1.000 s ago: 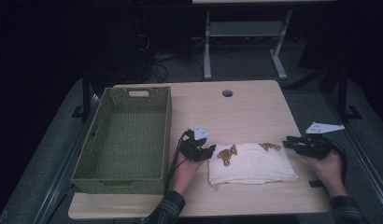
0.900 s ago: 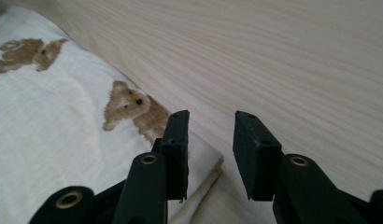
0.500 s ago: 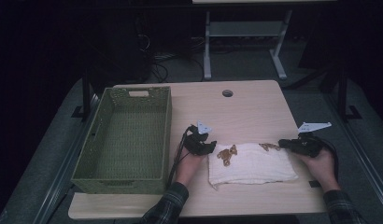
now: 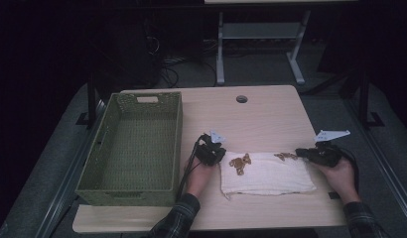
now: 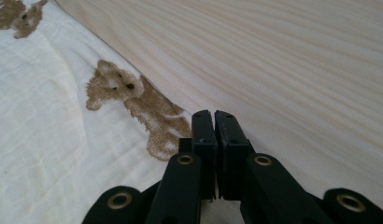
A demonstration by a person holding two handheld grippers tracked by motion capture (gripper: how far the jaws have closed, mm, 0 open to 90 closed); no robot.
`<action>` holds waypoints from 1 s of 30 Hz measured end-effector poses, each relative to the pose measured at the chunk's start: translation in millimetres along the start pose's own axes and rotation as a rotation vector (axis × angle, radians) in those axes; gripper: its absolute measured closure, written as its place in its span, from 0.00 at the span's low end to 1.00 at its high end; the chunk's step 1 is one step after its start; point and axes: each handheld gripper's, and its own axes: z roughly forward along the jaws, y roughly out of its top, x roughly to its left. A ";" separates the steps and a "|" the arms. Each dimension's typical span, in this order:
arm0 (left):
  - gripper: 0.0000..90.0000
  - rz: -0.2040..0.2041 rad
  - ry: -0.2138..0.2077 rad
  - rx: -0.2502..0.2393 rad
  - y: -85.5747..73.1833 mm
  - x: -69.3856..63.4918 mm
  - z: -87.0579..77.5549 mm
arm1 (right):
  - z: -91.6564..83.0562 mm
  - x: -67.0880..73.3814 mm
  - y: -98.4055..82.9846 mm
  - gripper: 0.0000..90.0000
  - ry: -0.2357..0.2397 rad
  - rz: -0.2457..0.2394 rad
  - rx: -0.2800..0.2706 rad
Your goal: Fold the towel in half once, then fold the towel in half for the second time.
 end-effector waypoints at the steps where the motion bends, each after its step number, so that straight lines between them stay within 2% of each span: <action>1: 0.96 -0.008 0.011 -0.019 0.9 1.9 -3.1 | 0.0 -0.3 0.1 0.97 0.006 0.002 -0.005; 4: 0.96 -0.019 0.039 -0.051 3.1 6.1 -8.4 | -3.0 1.1 3.7 0.97 0.023 0.010 -0.022; 7: 0.96 -0.013 0.069 -0.088 8.5 10.0 -12.0 | -6.0 1.9 9.0 0.97 0.024 -0.007 -0.060; 10: 0.96 -0.015 0.079 -0.108 12.7 12.9 -13.7 | -7.2 -0.9 14.4 0.97 0.020 -0.007 -0.091; 15: 0.96 -0.017 0.074 -0.112 13.0 12.3 -14.9 | -4.1 -2.3 15.4 0.97 0.013 -0.012 -0.090; 19: 0.96 -0.035 0.053 -0.140 13.7 11.3 -21.6 | -8.7 -1.2 15.4 0.97 0.014 -0.001 -0.111; 23: 0.96 -0.027 0.042 -0.146 13.2 8.8 -29.0 | -13.8 1.2 15.7 0.97 0.018 -0.010 -0.127; 25: 0.96 -0.038 0.029 -0.155 12.0 6.6 -32.9 | -15.6 3.0 15.3 0.97 0.016 -0.011 -0.131; 30: 0.96 -0.018 0.018 -0.140 8.9 1.6 -39.0 | -23.5 7.4 13.6 0.97 0.018 -0.024 -0.142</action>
